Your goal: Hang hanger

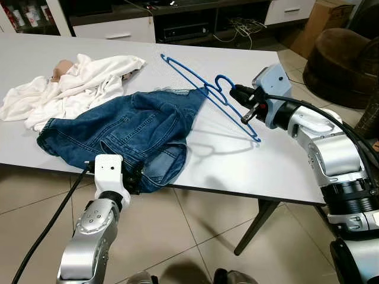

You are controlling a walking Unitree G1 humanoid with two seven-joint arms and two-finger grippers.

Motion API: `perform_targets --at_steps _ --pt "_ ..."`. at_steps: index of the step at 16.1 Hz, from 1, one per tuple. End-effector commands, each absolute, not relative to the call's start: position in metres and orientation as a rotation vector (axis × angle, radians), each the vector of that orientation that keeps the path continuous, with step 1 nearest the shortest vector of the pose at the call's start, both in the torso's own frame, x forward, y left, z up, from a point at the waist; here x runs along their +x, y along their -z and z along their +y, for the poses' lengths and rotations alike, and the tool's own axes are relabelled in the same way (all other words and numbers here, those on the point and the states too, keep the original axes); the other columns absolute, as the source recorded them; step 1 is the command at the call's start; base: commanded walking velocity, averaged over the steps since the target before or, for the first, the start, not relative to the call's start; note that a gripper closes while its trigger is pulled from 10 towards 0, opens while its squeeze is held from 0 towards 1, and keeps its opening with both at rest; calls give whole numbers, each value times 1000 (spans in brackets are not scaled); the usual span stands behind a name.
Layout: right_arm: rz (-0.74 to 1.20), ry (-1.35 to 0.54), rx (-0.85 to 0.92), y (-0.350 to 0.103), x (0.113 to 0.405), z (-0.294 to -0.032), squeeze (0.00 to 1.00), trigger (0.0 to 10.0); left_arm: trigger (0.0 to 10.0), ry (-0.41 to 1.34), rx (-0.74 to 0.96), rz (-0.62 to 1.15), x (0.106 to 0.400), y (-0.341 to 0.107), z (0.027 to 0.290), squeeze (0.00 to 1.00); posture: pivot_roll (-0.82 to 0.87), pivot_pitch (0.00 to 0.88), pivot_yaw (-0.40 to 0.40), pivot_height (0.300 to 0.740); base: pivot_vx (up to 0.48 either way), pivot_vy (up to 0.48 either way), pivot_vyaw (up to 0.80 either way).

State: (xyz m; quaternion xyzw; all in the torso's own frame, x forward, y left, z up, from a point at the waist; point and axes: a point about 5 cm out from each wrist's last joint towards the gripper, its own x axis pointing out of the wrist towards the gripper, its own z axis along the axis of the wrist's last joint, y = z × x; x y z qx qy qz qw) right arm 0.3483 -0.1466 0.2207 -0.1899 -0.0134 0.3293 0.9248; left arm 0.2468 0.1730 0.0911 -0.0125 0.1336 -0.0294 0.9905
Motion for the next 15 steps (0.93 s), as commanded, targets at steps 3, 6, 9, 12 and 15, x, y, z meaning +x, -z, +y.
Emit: perform_targets --at_steps 3,6,9,12,15 --pt "-46 -663 -400 -225 351 -147 0 10000 0 96 -61 231 249 -95 170 0 -30 31 24 740 0 0 0" --pt "-46 -671 -393 -225 350 -146 0 10000 0 109 -16 186 252 -102 173 0 -30 31 24 740 0 0 0" --pt "-84 -763 -342 -231 341 -142 0 10000 0 121 73 118 261 -114 185 0 -28 32 26 740 0 0 0" --pt "-203 -1056 -260 -253 304 -133 0 10000 0 136 186 53 272 -128 198 0 -32 35 29 740 0 0 0" --pt "-155 -1134 -289 -252 291 -141 0 10000 0 133 227 28 277 -133 207 0 -39 34 33 740 0 0 0"
